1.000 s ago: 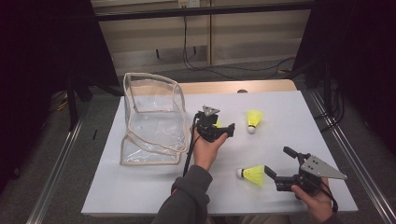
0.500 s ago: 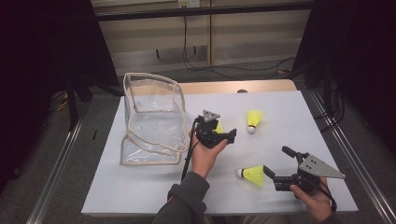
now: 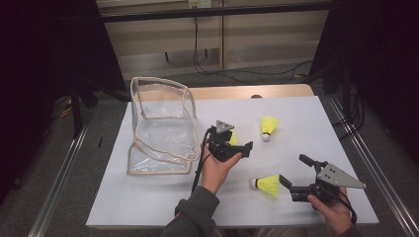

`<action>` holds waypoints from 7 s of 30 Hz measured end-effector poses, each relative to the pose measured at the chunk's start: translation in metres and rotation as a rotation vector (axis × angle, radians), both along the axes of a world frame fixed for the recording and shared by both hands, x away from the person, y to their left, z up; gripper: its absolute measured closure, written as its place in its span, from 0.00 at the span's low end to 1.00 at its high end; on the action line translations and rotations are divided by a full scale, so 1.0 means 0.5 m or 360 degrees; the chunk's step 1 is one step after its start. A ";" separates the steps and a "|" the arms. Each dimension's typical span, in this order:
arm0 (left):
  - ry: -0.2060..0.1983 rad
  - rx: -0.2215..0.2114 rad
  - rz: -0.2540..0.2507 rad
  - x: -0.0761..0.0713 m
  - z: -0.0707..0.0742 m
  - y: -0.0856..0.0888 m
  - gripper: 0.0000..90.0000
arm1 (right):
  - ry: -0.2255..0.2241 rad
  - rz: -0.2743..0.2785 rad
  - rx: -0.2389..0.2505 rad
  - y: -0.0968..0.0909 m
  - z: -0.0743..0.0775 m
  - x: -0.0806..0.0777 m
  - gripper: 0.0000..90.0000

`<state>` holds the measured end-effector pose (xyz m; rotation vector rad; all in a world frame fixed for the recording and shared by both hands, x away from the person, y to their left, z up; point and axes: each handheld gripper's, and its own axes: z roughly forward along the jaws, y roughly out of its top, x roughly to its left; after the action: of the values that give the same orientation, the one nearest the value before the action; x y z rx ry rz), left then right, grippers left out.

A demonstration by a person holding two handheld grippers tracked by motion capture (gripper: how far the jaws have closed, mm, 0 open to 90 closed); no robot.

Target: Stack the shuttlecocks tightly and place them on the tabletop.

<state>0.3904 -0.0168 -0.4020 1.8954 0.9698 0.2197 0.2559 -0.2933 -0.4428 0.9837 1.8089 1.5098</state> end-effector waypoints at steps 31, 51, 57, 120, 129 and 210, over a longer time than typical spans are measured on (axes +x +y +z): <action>0.0011 -0.0045 -0.0195 -0.068 -0.013 0.024 0.08 | 0.0007 0.0015 0.0011 0.000 0.001 -0.002 0.02; -0.0008 -0.0029 -0.0298 -0.101 -0.012 0.051 0.07 | 0.0011 0.0012 0.0005 -0.003 0.000 -0.003 0.02; -0.0014 -0.0037 -0.0340 -0.111 -0.014 0.061 0.06 | 0.0012 0.0012 0.0000 -0.003 0.000 -0.004 0.02; -0.0064 -0.0065 -0.0480 -0.156 -0.035 0.209 0.05 | 0.0011 0.0012 -0.0020 -0.004 0.000 -0.007 0.02; -0.0070 -0.0071 -0.0467 -0.155 -0.035 0.228 0.05 | 0.0012 0.0012 -0.0022 -0.004 0.000 -0.007 0.02; -0.0146 -0.0041 -0.0269 -0.141 -0.037 0.393 0.04 | 0.0023 0.0037 -0.0024 0.000 0.001 -0.004 0.02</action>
<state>0.3201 0.1796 -0.4204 1.9149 0.7437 0.1917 0.2537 -0.2932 -0.4422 0.9717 1.8449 1.5043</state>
